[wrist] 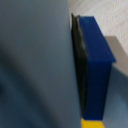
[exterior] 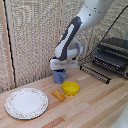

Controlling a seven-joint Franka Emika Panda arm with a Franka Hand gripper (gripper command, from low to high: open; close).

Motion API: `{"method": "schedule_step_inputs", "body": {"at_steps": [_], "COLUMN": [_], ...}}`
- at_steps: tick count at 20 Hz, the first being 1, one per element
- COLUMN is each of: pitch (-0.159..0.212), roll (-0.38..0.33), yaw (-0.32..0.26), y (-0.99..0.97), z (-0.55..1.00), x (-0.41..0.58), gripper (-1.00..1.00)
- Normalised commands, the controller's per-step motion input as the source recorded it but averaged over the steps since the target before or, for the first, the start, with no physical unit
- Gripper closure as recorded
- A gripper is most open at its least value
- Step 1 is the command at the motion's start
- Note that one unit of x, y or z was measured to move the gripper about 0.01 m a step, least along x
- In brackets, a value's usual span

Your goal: Carefully approach the cobalt cup with your gripper. Make sure to hold the cobalt cup delicately with your gripper. Carefully elevate the cobalt cup, moving it off the surface. Position the cobalt cup to hover above the alabaster dining ware. Gently lower the cobalt cup onto the alabaster dining ware. Gradually release your hold on the cobalt cup.

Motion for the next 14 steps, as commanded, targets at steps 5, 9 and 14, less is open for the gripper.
{"method": "schedule_step_inputs", "body": {"at_steps": [5,9,14], "pitch": [0.100,0.110,0.121], "roll": [0.067,0.060,0.073], "yaw": [0.003,0.033,0.067], "y": [0.08,0.23,0.63], "z": [0.88,0.87,0.67], "x": [0.000,0.001,0.003], "gripper": [1.00,1.00,1.00]}}
